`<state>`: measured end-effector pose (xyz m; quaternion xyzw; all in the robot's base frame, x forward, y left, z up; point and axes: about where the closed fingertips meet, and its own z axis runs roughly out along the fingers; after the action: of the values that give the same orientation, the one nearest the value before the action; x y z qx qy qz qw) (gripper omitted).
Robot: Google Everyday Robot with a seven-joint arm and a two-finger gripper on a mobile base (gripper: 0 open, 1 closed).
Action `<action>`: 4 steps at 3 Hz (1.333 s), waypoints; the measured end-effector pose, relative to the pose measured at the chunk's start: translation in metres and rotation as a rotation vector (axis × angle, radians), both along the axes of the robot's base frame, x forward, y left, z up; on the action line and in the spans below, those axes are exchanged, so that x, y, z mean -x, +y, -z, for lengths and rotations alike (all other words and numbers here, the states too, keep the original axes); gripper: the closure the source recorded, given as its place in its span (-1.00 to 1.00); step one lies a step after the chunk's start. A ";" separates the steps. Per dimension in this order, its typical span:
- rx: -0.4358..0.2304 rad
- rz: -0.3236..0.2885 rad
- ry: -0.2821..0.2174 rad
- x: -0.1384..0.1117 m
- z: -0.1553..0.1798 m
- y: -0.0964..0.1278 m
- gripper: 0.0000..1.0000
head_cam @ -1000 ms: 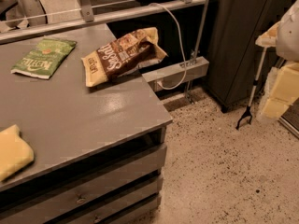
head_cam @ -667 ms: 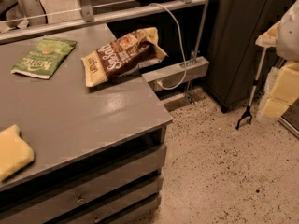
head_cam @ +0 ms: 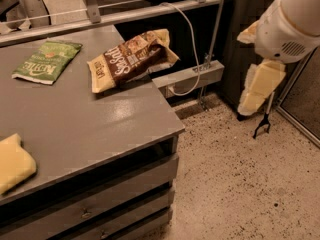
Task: Move brown chip bag near sponge
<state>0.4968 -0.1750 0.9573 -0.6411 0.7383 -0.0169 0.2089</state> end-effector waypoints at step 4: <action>-0.271 -0.250 -0.253 -0.203 0.043 0.112 -1.00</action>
Offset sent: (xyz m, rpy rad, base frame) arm 0.1979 0.0862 -0.0579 0.2146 -0.2628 0.2645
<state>0.7001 -0.0630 0.9144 -0.6865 0.6164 0.0284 0.3846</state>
